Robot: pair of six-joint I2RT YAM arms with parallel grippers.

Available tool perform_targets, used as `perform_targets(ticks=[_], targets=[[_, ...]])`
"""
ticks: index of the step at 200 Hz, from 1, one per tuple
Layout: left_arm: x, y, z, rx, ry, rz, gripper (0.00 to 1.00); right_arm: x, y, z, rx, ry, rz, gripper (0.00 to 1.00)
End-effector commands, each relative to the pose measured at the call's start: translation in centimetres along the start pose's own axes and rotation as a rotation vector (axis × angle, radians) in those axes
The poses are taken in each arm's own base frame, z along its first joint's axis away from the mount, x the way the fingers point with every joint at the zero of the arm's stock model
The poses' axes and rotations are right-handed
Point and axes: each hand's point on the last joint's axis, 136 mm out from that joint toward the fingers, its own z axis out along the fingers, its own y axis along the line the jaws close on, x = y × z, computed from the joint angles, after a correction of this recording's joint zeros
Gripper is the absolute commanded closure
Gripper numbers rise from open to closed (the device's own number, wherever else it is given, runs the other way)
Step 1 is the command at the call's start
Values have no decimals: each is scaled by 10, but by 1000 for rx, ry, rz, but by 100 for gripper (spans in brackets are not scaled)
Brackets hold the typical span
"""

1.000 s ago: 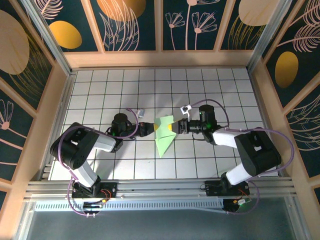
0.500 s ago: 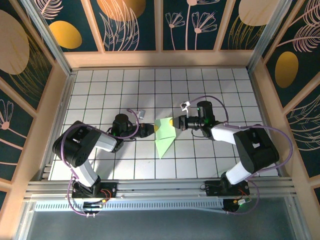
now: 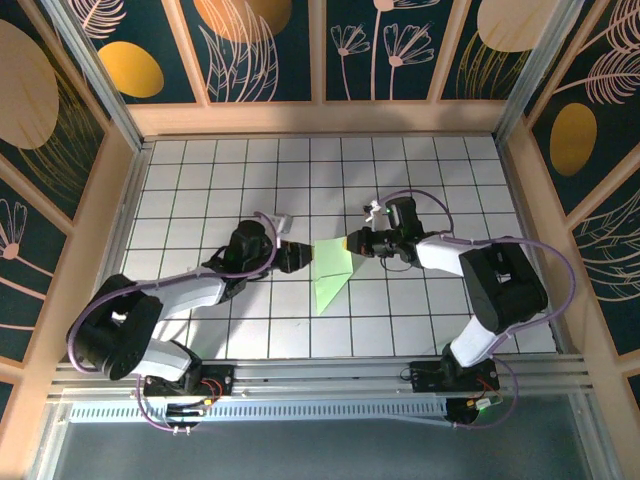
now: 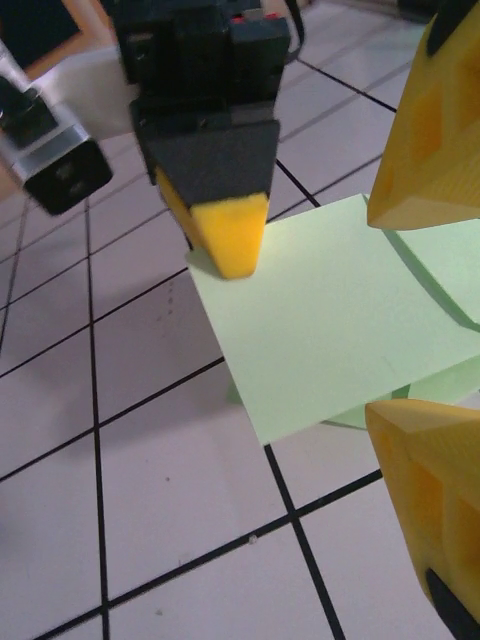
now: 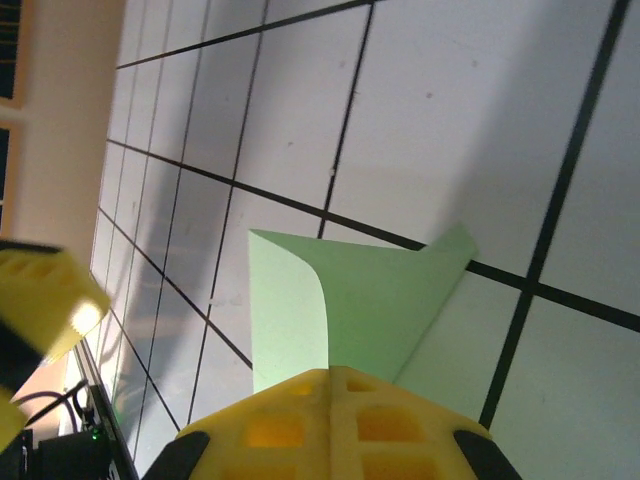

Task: Fold a paper plane with a square sheet of paper (fold left side to right side)
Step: Fold the wing for the fifth time at the center of the table.

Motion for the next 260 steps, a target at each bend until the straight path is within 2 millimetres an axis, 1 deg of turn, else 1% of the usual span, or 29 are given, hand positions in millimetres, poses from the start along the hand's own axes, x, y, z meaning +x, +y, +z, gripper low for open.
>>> perform_targets(ticks=[1,21,35,50,70,93,99,102,103,106,115,118,133,164,191,203,230,260], targets=[[23,10,-4,-185,99,114,52,0,-10,1,53,24,113,100],[33,-8,-3,-228,127,179,52,-3,-11,1,64,30,140,100],[42,-24,-1,-265,155,247,50,-4,-13,2,69,40,162,100],[52,-39,4,-292,185,296,49,-6,-12,2,69,43,173,100],[66,-49,15,-332,231,339,49,-7,-12,2,70,42,182,100],[83,-55,32,-389,292,402,47,-7,-13,2,69,42,192,100],[89,-55,36,-408,312,421,47,-6,-12,3,67,43,193,100],[94,-50,36,-427,328,432,46,-6,-13,3,67,43,194,100],[91,-54,38,-423,319,433,46,-6,-13,3,67,43,194,100],[89,-56,41,-433,318,441,46,-6,-13,3,68,44,193,100],[89,-56,43,-473,325,467,46,-6,-13,3,68,45,195,100],[94,-49,46,-503,345,479,46,-6,-14,3,70,45,194,100],[97,-38,50,-581,365,505,46,-5,-15,3,71,47,195,100],[102,-23,53,-677,387,539,45,-4,-16,5,71,50,197,100],[107,-16,56,-707,398,549,47,-3,-17,6,69,53,201,100],[108,-14,56,-715,400,551,50,-3,-18,6,71,55,201,100],[112,-13,57,-709,402,545,65,-4,-19,6,77,54,201,100],[110,-14,57,-703,383,533,79,-4,-21,7,83,53,203,100]])
